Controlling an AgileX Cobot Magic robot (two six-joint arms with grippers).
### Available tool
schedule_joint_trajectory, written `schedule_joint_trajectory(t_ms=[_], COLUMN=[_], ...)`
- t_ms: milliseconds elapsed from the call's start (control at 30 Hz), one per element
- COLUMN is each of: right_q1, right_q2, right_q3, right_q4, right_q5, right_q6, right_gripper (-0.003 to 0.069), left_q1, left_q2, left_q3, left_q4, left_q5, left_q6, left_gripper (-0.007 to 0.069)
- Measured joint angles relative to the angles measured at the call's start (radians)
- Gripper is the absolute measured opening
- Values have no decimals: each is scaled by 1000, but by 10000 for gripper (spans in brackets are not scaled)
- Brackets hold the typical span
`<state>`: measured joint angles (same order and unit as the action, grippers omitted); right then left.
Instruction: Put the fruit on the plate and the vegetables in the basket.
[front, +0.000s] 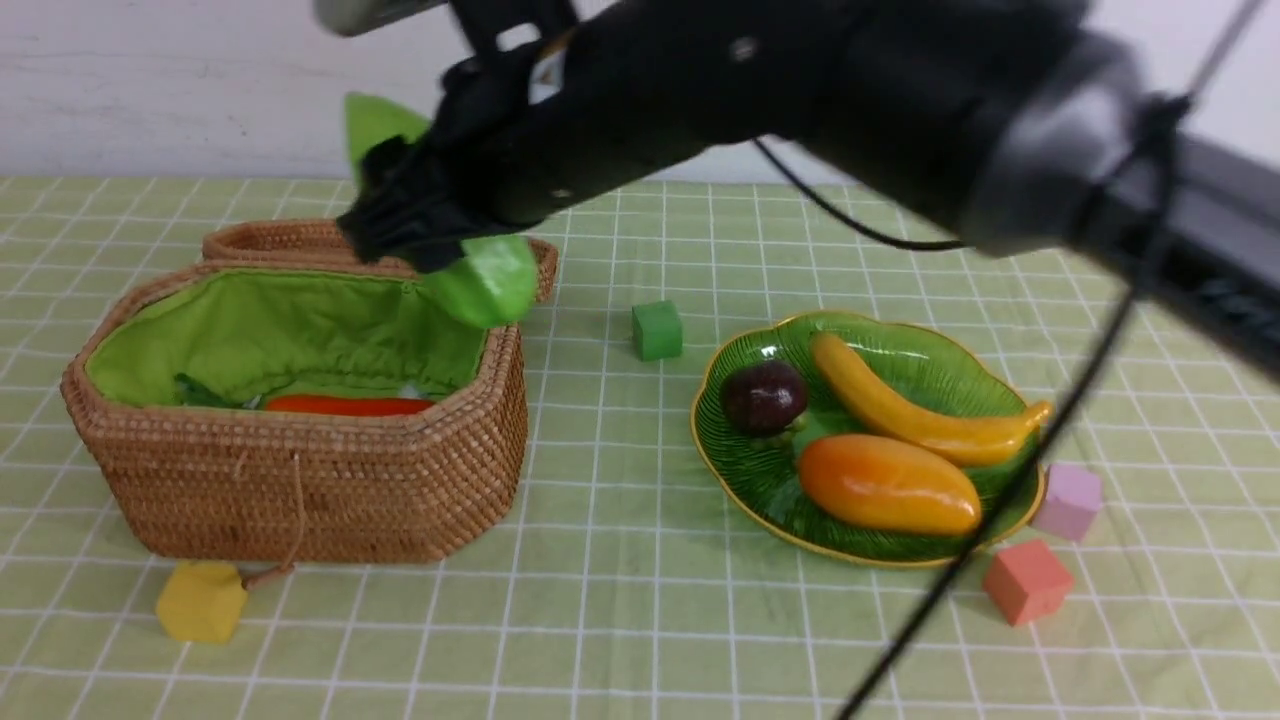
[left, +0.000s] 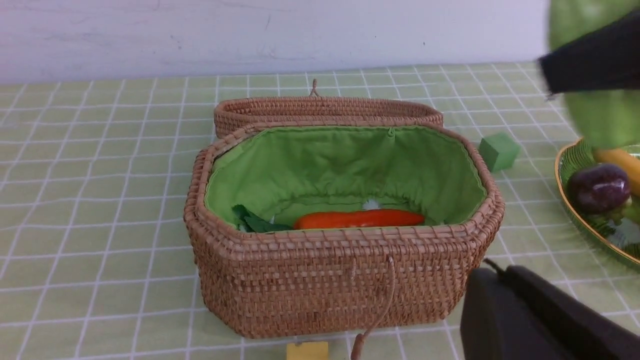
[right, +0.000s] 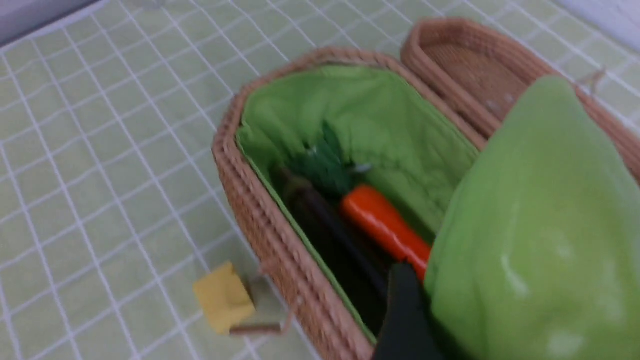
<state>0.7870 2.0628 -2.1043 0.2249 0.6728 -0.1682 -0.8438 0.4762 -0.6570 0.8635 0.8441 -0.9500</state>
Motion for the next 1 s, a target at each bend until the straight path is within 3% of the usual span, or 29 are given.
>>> schedule_joint_trajectory(t_ms=[200, 400, 567, 667, 833, 900, 1000], right_q1=[10, 10, 10, 10, 10, 10, 10], right_q2=[203, 250, 202, 147, 0, -67, -128], right_q3=[-243, -296, -302, -302, -306, -309, -288], right_q4=[0, -1, -38, -59, -102, -147, -187], right_q5=[-14, 16, 145, 276, 547, 582, 588], right_q6=[-9, 7, 17, 24, 76, 82, 113], right_gripper=[450, 662, 657, 601, 387, 216, 67], left_q1=[0, 0, 0, 0, 0, 0, 0], left_q2=[0, 0, 0, 0, 0, 0, 0], left_q3=[0, 0, 0, 0, 0, 0, 0], left_q4=[7, 0, -6, -31, -159, -250, -313], left_q5=[-1, -1, -10, -29, -105, -164, -206], left_q6=[-3, -3, -3, 11, 125, 201, 239], left_gripper=[0, 0, 0, 1, 1, 1, 2])
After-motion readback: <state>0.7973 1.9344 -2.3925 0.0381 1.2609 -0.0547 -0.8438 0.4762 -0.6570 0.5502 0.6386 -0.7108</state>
